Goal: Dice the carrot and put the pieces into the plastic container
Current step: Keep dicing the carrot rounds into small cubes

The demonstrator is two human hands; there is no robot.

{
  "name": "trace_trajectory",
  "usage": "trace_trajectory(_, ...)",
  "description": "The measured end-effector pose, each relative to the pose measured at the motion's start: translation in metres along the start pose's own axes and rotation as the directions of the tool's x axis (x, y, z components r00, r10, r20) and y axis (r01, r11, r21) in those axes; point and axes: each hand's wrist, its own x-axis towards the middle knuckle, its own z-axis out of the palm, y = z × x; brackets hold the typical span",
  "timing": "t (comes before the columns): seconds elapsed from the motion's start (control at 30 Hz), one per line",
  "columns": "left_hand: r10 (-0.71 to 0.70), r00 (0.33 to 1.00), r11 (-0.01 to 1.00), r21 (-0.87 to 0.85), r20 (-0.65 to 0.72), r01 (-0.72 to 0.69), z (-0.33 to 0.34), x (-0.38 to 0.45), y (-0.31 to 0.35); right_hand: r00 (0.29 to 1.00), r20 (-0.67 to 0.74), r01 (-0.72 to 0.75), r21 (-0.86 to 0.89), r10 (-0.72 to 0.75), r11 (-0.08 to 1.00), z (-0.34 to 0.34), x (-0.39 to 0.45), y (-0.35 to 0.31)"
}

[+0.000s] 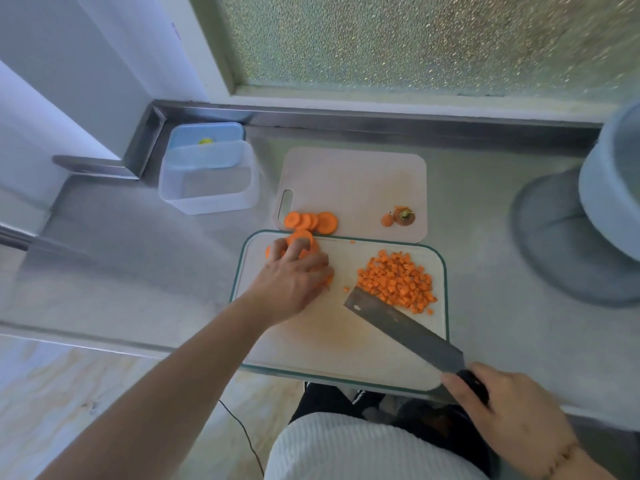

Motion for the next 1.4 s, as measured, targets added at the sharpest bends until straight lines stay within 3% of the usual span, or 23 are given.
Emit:
trace_trajectory(0.17, -0.007, 0.965, 0.998, -0.064, -0.263, -0.011, 0.001, -0.022, 0.015, 0.988, 0.136, -0.117, 0.323, 0.076, 0.939, 0.013, -0.010, -0.025)
trace_trajectory(0.27, 0.026, 0.966, 0.972, -0.218, -0.258, -0.084, 0.005, -0.053, 0.047, 0.964, 0.224, -0.231, 0.455, 0.140, 0.860, 0.017, -0.016, -0.047)
trace_trajectory(0.43, -0.064, 0.982, 0.913, -0.407, -0.175, -0.013, 0.017, -0.081, 0.081, 0.942, 0.301, -0.271, 0.428, 0.147, 0.862, 0.022, -0.013, -0.065)
trace_trajectory(0.67, -0.139, 0.969, 0.871, -0.490, -0.203, 0.022, 0.026, -0.071, 0.084, 0.971, 0.206, -0.191, 0.356, 0.122, 0.915, 0.050, -0.010, -0.074)
trace_trajectory(1.13, -0.169, 0.965, 0.855, -0.517, -0.202, 0.041, 0.033, -0.074, 0.083, 0.912, 0.342, -0.324, 0.264, 0.226, 0.908, 0.046, -0.019, -0.075)
trace_trajectory(1.4, -0.161, 0.968, 0.844, -0.534, -0.193, 0.034, 0.028, -0.076, 0.081, 0.934, 0.296, -0.302, 0.354, 0.200, 0.885, 0.045, -0.007, -0.084)
